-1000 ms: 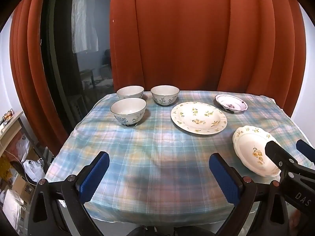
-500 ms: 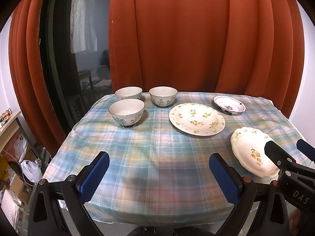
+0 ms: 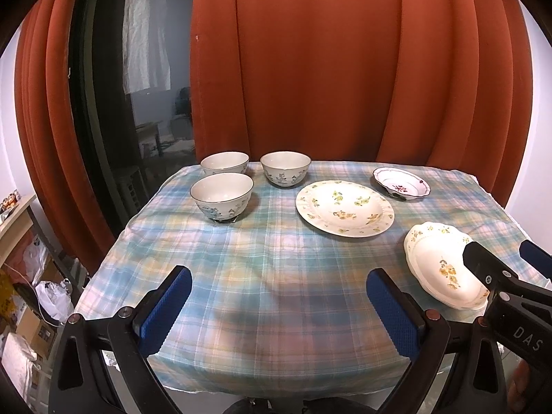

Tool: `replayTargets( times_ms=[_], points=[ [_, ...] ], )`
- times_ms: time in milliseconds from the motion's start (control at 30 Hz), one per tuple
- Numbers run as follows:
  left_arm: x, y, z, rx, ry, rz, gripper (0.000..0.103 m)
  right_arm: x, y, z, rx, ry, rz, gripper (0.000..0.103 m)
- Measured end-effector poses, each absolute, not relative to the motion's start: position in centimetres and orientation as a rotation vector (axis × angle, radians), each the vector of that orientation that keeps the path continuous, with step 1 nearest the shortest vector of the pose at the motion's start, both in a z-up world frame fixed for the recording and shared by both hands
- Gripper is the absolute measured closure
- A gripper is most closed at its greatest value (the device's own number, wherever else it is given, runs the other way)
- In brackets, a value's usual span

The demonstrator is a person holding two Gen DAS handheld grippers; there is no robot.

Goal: Organize plates and bowls

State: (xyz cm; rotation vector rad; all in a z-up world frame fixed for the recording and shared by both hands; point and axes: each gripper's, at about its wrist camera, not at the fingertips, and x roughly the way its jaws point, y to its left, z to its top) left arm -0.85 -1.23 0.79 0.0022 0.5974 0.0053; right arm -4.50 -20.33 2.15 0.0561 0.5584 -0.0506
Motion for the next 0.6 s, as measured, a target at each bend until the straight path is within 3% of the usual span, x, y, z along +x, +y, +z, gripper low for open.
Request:
replayTargets(
  times_ms=[600],
  points=[
    [-1.2,-2.0,0.8,-0.009,0.597,-0.023,0.001,-4.5,-21.4,2.0,0.061,0.566,-0.057,0.0]
  ],
)
